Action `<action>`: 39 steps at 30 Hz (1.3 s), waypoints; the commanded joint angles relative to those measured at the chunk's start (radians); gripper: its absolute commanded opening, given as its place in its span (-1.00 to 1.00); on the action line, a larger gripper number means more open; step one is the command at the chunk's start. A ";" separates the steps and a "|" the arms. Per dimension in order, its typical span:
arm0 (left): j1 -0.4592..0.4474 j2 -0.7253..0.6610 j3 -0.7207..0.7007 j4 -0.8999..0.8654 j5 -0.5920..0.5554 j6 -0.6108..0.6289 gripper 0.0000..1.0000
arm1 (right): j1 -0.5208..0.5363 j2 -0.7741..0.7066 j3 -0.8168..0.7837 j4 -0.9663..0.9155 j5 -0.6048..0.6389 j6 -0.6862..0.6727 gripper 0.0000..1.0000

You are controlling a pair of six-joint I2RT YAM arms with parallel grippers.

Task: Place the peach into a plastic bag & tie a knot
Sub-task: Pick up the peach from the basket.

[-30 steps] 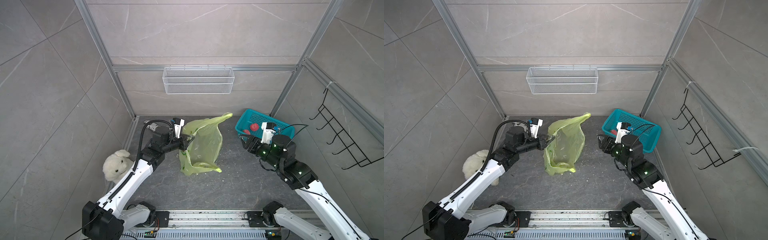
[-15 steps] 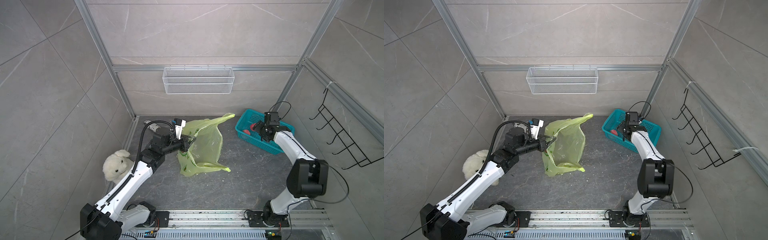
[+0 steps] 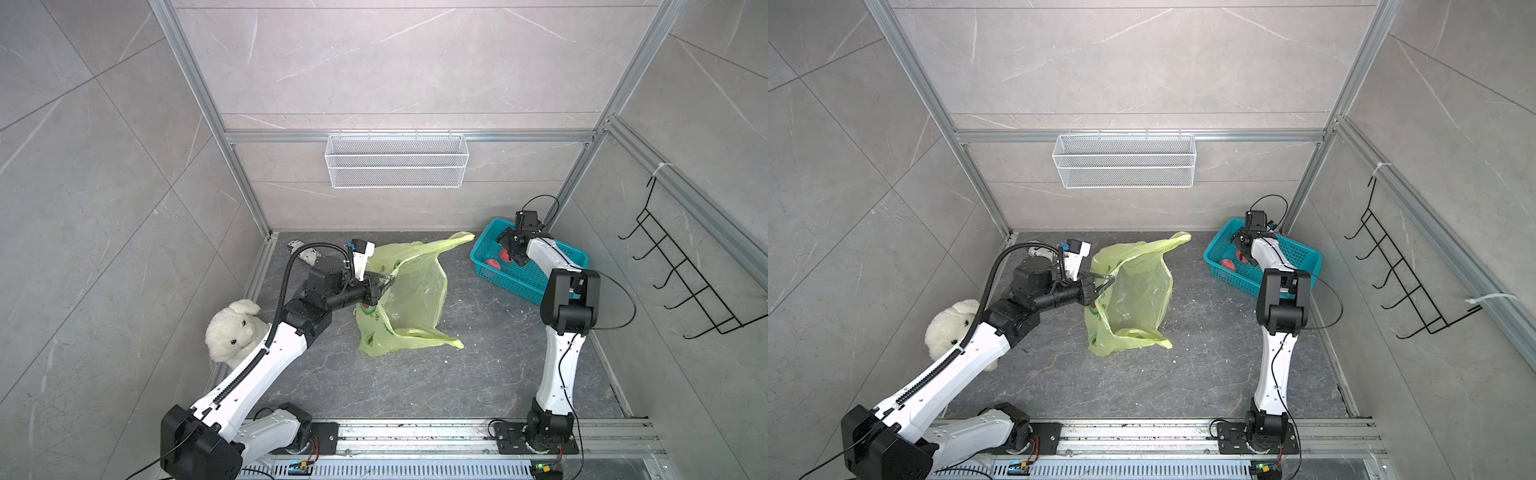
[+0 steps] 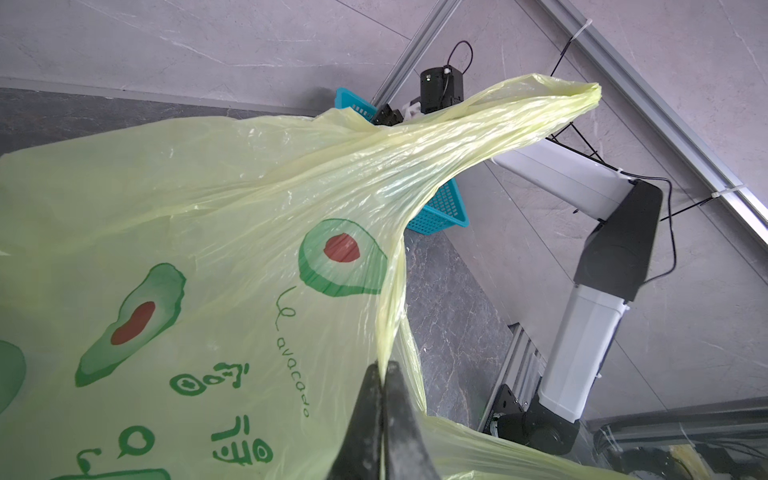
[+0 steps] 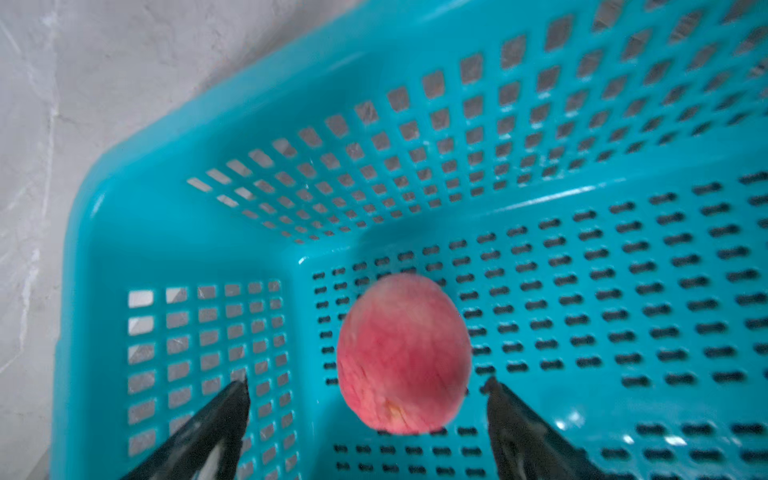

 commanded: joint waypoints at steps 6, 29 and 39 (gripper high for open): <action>-0.010 0.015 0.014 0.023 0.014 0.005 -1.00 | -0.020 0.147 0.197 -0.158 0.029 0.006 0.82; -0.023 0.049 0.013 0.033 0.013 -0.026 -1.00 | -0.022 -0.243 -0.285 0.207 -0.158 0.010 -0.07; -0.028 0.043 0.003 0.051 0.014 -0.052 -1.00 | 0.173 -0.770 -0.677 0.277 -0.169 0.003 -0.05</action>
